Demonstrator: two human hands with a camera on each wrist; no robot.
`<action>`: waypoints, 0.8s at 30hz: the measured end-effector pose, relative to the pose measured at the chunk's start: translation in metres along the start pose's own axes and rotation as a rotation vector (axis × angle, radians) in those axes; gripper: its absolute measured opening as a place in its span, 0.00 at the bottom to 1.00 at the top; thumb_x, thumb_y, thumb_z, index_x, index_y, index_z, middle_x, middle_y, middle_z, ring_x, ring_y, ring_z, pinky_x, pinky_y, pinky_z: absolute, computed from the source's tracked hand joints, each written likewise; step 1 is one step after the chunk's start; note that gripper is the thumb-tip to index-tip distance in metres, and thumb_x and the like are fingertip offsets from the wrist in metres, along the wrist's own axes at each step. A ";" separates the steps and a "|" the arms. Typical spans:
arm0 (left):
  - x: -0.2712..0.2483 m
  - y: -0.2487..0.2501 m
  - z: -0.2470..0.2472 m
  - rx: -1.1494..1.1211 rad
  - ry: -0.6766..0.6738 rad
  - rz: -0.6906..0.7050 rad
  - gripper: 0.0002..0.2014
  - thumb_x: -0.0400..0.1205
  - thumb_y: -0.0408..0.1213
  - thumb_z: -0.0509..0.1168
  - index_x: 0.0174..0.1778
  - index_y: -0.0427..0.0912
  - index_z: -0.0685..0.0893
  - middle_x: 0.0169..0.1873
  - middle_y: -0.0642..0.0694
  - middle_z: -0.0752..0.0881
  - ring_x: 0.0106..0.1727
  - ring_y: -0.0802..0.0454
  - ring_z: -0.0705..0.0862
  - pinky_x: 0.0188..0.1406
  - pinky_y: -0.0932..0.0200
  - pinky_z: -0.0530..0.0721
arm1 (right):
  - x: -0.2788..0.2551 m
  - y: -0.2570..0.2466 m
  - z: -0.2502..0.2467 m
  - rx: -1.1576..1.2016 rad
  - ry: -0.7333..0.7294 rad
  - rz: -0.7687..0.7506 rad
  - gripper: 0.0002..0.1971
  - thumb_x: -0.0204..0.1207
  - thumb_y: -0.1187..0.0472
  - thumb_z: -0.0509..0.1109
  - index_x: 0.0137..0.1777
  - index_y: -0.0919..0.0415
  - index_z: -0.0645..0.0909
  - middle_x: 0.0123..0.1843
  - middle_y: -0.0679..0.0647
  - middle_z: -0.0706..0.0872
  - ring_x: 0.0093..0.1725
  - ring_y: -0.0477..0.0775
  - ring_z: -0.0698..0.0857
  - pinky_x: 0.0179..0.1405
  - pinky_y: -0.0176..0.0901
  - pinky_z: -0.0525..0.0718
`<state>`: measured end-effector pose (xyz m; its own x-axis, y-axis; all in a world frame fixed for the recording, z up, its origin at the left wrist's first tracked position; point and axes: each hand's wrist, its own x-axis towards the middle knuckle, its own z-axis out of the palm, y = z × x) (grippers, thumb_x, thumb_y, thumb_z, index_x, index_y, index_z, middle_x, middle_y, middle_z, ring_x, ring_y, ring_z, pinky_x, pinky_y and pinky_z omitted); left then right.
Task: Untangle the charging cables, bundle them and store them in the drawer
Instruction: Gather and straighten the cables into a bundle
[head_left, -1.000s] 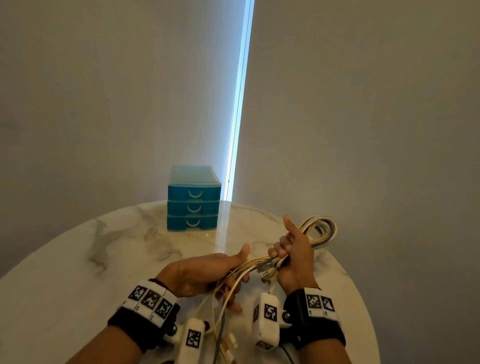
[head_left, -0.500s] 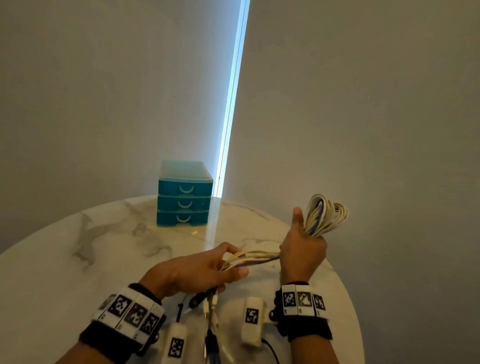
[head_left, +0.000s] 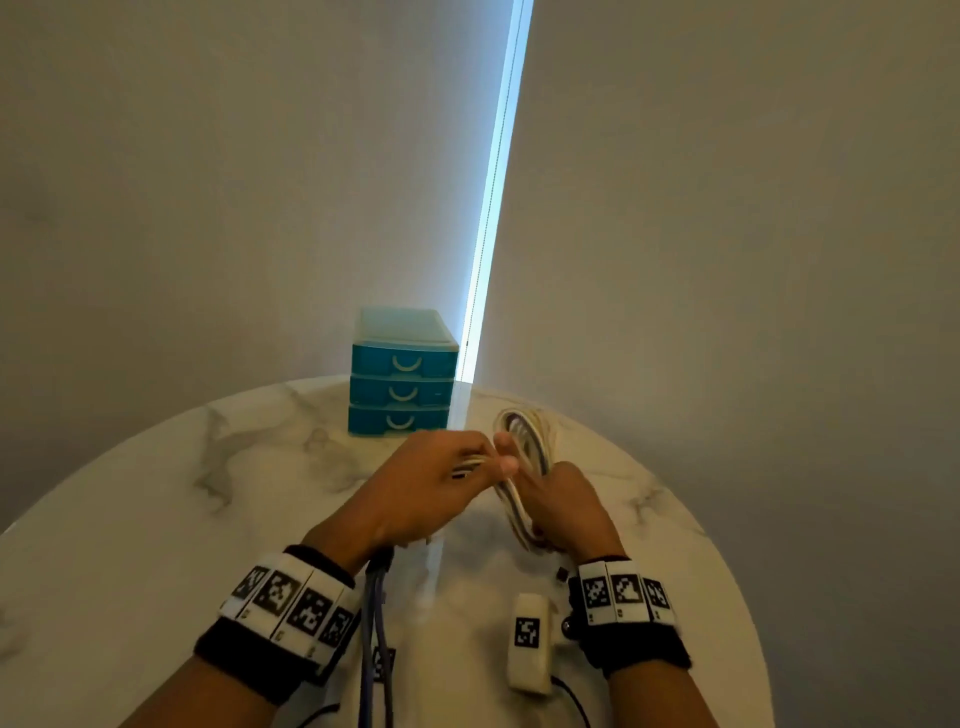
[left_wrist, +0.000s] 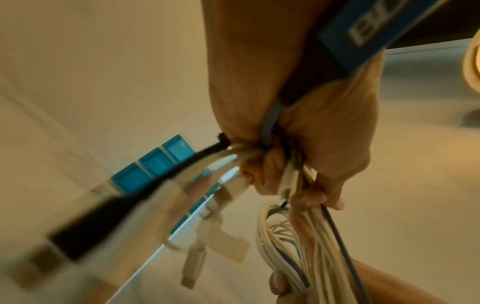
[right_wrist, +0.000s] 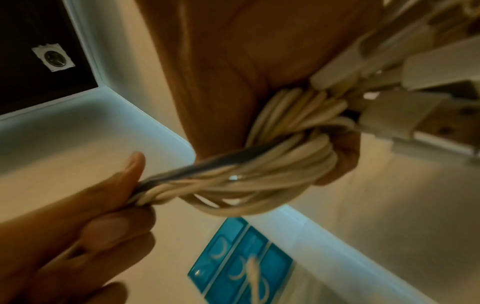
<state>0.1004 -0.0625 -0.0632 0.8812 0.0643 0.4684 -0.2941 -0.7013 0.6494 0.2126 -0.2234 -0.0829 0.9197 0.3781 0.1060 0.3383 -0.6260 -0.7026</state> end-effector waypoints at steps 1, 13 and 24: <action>0.000 -0.001 -0.004 -0.067 0.038 -0.013 0.13 0.88 0.57 0.68 0.52 0.53 0.91 0.46 0.62 0.92 0.51 0.71 0.90 0.50 0.75 0.85 | 0.000 -0.004 0.008 -0.015 -0.091 -0.053 0.25 0.92 0.37 0.58 0.53 0.58 0.84 0.45 0.60 0.89 0.36 0.53 0.86 0.44 0.54 0.89; -0.004 -0.022 -0.029 -0.291 0.018 -0.239 0.17 0.82 0.58 0.74 0.53 0.48 0.91 0.41 0.45 0.95 0.42 0.47 0.96 0.44 0.56 0.95 | -0.029 -0.062 0.029 0.662 -0.558 0.002 0.49 0.70 0.22 0.35 0.49 0.68 0.77 0.18 0.48 0.82 0.17 0.41 0.83 0.21 0.32 0.82; -0.011 -0.040 -0.052 -0.238 -0.138 -0.304 0.17 0.77 0.53 0.82 0.60 0.53 0.93 0.50 0.54 0.96 0.51 0.52 0.94 0.55 0.58 0.92 | -0.027 -0.027 0.022 0.323 -0.714 0.054 0.16 0.93 0.49 0.66 0.50 0.60 0.85 0.27 0.45 0.89 0.22 0.37 0.84 0.26 0.28 0.81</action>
<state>0.0829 0.0015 -0.0628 0.9778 0.1359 0.1593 -0.0756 -0.4801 0.8740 0.1740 -0.2013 -0.0821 0.5458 0.7680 -0.3352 0.1211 -0.4681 -0.8753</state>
